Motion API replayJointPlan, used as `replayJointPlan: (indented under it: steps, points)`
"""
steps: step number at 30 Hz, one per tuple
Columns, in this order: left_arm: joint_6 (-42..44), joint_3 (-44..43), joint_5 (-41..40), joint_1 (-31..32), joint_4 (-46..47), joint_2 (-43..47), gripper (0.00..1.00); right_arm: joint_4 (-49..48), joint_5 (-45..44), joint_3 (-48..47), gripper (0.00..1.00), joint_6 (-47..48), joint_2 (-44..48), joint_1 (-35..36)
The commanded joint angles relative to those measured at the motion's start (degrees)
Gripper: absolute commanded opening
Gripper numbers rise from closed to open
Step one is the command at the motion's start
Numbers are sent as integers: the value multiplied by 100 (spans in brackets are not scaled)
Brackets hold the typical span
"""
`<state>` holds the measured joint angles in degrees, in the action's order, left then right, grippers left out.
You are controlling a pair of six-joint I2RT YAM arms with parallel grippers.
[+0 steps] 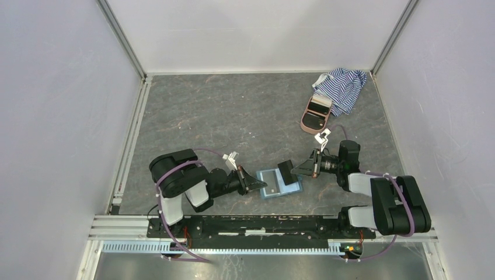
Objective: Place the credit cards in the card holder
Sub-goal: Insert the credit card into the card holder.
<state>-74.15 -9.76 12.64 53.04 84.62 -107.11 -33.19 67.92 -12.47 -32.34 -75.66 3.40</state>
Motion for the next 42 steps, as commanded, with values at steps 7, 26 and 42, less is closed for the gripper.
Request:
replayJointPlan:
  steps: [7, 26, 42]
  points:
    - [75, -208, 41, -30, 1479, 497, 2, -223, 195, 74, 0, -264, 499, -39]
    - [620, -505, -288, 83, 1091, 1122, 2, -157, 125, 55, 0, -684, 944, -140]
    - [609, -890, 384, 83, 585, 1320, 2, -126, 275, -80, 0, -512, 996, -186]
